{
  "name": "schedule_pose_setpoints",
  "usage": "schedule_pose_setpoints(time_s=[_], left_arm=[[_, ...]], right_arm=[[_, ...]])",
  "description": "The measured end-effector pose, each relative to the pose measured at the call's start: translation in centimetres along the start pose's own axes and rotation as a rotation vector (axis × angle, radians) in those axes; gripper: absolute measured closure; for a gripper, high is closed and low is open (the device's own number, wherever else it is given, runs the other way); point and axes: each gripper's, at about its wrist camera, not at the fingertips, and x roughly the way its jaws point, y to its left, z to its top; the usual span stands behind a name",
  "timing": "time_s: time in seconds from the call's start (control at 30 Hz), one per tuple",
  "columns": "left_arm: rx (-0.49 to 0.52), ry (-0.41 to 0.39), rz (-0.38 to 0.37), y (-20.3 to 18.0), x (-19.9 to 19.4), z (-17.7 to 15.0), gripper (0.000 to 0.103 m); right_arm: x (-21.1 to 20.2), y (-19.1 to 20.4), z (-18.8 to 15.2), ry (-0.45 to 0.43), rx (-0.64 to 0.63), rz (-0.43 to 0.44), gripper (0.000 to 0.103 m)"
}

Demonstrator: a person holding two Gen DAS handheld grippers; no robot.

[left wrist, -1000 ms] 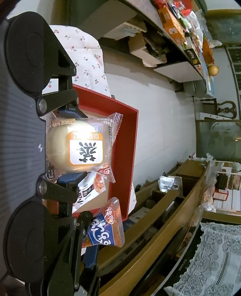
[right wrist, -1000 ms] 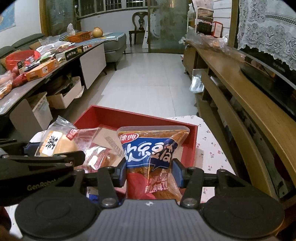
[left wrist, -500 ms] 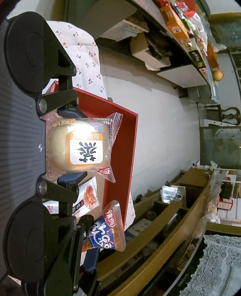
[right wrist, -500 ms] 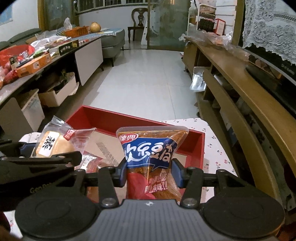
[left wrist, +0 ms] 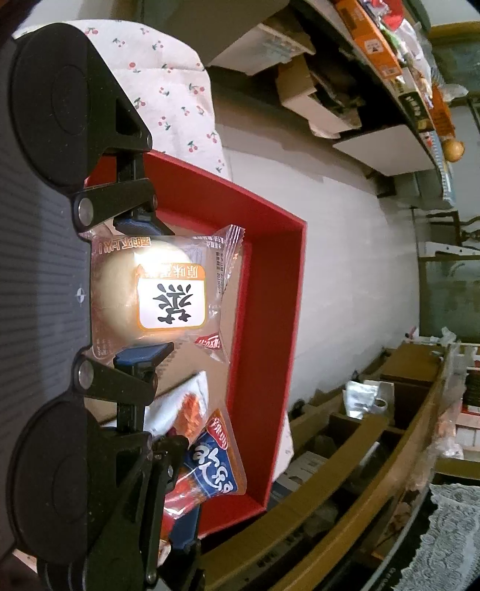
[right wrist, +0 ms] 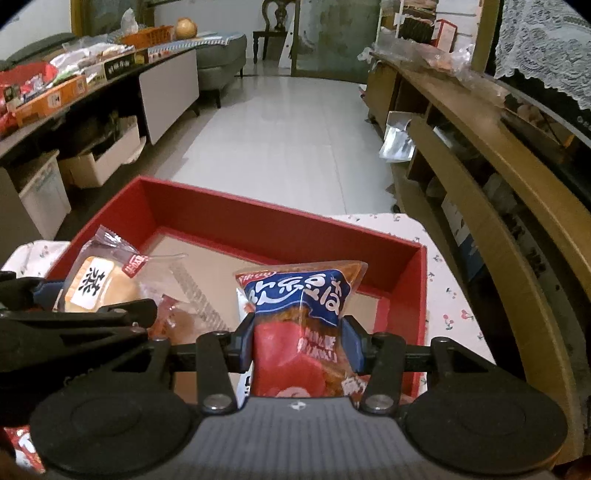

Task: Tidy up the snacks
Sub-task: 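Carry the bun with the left gripper while the right carries the sausage snack over the red box, then open both grippers to release the bun and sausage snack into the box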

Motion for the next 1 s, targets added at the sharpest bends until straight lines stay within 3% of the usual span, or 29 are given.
schedule_pose_setpoints(time_s=[0.4, 0.53, 0.73, 1.0], left_arm=[[0.020, 0.043, 0.010, -0.2, 1.4, -0.7, 0.040], [0.023, 0.045, 0.008, 0.0, 1.1, -0.5, 0.033], [0.005, 0.019, 0.008, 0.7, -0.6, -0.1, 0.025], [-0.020, -0.015, -0.017, 2.0, -3.8, -0.3, 0.024]], right_arm=[[1.6, -0.1, -0.4, 0.038, 0.001, -0.013, 0.035], [1.4, -0.6, -0.2, 0.044, 0.029, 0.006, 0.028], [0.2, -0.8, 0.2, 0.014, 0.037, 0.027, 0.023], [-2.7, -0.6, 0.0, -0.028, 0.034, 0.042, 0.021]])
